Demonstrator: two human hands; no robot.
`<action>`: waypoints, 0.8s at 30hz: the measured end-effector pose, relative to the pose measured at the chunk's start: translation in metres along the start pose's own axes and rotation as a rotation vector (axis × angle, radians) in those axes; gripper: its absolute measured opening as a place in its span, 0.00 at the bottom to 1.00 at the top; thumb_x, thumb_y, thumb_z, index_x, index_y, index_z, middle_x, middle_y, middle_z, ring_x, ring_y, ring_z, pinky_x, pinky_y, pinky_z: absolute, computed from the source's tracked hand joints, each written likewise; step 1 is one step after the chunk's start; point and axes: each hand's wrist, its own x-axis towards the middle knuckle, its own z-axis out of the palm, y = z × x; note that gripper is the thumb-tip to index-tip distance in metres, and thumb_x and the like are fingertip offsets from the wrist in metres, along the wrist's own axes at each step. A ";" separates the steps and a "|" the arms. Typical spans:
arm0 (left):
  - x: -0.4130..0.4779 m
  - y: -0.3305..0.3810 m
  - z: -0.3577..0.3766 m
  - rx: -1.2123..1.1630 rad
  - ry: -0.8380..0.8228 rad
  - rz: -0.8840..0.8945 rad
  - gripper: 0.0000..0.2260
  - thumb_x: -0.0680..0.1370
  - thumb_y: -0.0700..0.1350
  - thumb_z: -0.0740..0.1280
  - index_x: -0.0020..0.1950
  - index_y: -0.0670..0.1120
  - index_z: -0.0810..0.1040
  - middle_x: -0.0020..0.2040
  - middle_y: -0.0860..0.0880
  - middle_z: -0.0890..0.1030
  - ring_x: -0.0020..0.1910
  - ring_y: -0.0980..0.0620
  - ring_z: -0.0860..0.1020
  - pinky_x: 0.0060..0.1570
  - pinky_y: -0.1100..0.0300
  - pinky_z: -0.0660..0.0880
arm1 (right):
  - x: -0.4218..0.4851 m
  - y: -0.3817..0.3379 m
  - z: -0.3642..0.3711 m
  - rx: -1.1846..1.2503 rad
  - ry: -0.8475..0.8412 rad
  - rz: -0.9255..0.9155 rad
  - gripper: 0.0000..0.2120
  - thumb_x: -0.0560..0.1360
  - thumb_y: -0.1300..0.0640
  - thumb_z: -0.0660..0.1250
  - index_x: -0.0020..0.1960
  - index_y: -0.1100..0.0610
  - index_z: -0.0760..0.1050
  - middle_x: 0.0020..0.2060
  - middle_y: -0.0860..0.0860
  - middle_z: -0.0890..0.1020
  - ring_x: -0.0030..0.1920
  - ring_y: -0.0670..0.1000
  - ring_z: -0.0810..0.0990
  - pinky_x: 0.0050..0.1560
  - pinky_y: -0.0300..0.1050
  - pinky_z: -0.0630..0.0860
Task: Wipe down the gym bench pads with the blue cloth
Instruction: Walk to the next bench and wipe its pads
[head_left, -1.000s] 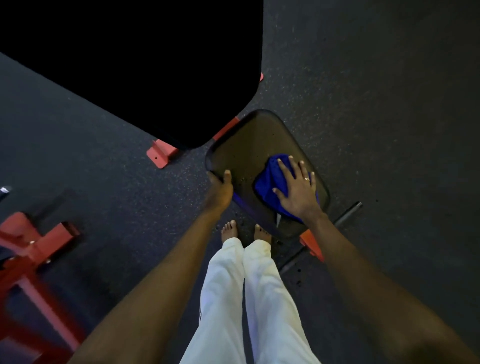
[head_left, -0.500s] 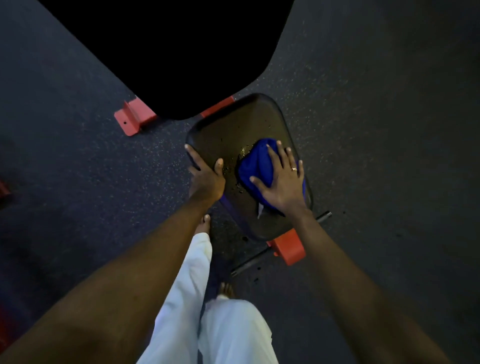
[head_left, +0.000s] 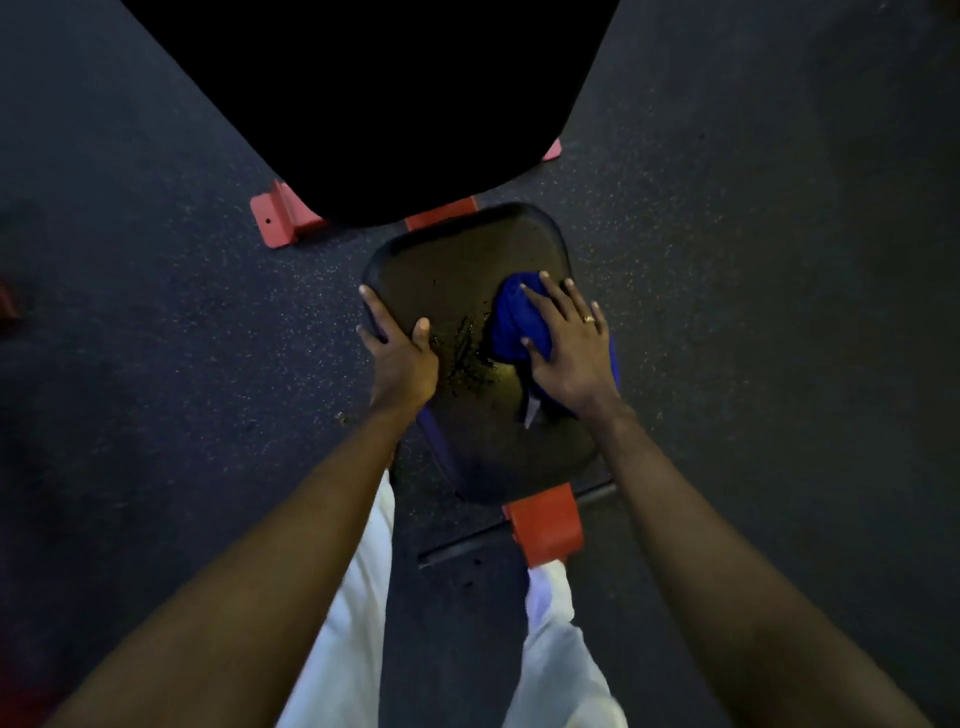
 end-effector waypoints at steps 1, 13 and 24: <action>-0.005 0.001 0.009 -0.039 0.068 -0.009 0.34 0.85 0.58 0.54 0.82 0.56 0.34 0.81 0.33 0.49 0.71 0.26 0.68 0.67 0.35 0.68 | 0.011 -0.003 -0.004 0.023 0.032 0.006 0.33 0.78 0.51 0.67 0.80 0.46 0.60 0.82 0.47 0.56 0.82 0.55 0.52 0.78 0.65 0.53; -0.005 -0.013 0.056 0.011 0.536 0.096 0.28 0.86 0.59 0.49 0.84 0.57 0.43 0.68 0.39 0.70 0.60 0.37 0.76 0.53 0.40 0.75 | -0.018 0.004 0.019 -0.043 0.119 0.009 0.30 0.83 0.39 0.56 0.82 0.47 0.54 0.82 0.49 0.55 0.82 0.56 0.52 0.78 0.63 0.56; 0.000 -0.018 0.054 -0.030 0.484 0.134 0.29 0.86 0.61 0.48 0.84 0.56 0.44 0.69 0.38 0.69 0.59 0.38 0.76 0.51 0.40 0.77 | 0.016 -0.013 0.020 -0.074 0.216 0.005 0.29 0.83 0.42 0.57 0.81 0.50 0.57 0.81 0.49 0.58 0.81 0.54 0.55 0.79 0.62 0.56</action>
